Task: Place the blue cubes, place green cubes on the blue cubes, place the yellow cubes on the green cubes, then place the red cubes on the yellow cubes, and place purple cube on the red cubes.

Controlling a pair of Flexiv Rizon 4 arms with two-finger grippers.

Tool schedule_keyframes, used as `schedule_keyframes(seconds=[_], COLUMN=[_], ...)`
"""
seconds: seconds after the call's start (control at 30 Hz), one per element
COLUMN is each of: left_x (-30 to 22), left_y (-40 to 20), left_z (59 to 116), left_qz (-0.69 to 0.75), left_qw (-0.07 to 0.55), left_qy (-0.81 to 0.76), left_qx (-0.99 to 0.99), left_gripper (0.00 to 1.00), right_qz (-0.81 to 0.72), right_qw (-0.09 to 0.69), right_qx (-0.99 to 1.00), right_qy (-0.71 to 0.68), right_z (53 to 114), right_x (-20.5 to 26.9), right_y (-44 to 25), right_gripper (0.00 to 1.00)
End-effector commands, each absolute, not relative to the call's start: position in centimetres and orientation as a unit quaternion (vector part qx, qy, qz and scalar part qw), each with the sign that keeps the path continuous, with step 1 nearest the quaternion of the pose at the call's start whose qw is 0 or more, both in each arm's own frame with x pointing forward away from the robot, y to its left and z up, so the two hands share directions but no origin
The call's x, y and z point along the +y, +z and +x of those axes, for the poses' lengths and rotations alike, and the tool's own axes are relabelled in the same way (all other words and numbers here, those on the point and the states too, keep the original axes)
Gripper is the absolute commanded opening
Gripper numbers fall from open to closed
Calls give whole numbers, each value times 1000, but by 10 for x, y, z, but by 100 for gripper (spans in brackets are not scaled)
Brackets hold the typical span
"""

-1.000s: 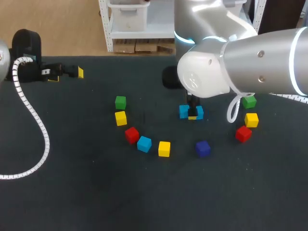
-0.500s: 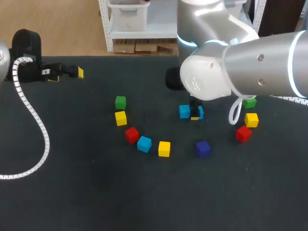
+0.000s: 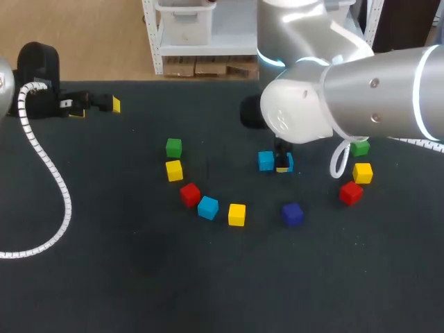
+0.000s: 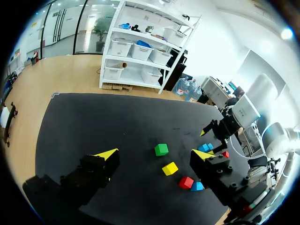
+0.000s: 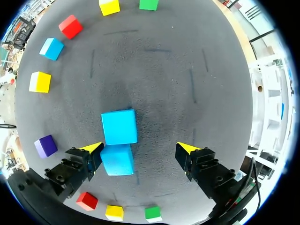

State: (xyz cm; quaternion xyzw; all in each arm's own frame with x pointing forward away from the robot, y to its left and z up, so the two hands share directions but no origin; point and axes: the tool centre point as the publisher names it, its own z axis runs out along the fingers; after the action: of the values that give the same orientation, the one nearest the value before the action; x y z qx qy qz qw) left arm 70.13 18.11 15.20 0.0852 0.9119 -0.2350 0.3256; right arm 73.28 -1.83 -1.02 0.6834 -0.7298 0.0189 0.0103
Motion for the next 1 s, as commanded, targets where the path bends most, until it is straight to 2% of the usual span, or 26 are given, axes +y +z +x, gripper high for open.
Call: schedule_keyframes(seconds=[0.03, 0.6, 1.0], left_x=[184, 184, 184], left_y=[150, 150, 150], left_z=[700, 700, 700], left_qz=[87, 87, 87], left_qw=[329, 329, 329], left_qy=[-241, -241, -241], left_qx=[909, 909, 909], left_gripper=[100, 100, 100], right_qz=[683, 684, 670], right_qw=[10, 1, -42], right_qx=[-730, -729, -741], right_qy=[18, 8, -17], right_z=[735, 732, 733], right_x=[-17, -20, -33], right_y=[-9, -2, 53], right_gripper=[99, 100, 100])
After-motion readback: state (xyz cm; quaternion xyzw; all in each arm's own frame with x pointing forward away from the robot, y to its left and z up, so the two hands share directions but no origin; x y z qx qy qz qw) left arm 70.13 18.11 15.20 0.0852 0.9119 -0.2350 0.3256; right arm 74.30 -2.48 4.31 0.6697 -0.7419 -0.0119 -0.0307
